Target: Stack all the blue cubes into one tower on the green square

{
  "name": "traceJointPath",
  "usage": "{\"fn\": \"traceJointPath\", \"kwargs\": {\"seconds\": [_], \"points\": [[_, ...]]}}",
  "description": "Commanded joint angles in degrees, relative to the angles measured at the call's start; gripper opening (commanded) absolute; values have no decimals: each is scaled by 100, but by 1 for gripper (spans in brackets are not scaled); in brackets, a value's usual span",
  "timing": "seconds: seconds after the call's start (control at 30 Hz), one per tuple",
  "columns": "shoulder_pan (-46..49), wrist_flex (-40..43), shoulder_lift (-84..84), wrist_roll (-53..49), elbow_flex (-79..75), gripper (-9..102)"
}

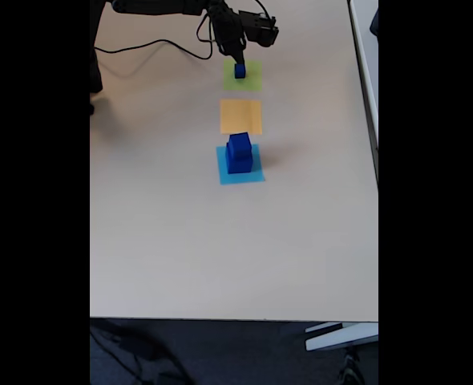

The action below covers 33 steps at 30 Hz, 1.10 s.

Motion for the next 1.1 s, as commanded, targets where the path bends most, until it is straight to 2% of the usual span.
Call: {"fn": "traceJointPath", "kwargs": {"seconds": [0.0, 1.07], "points": [[-44, -123, 26, 62, 9, 0], [70, -79, -44, -237, -220, 0]]}}
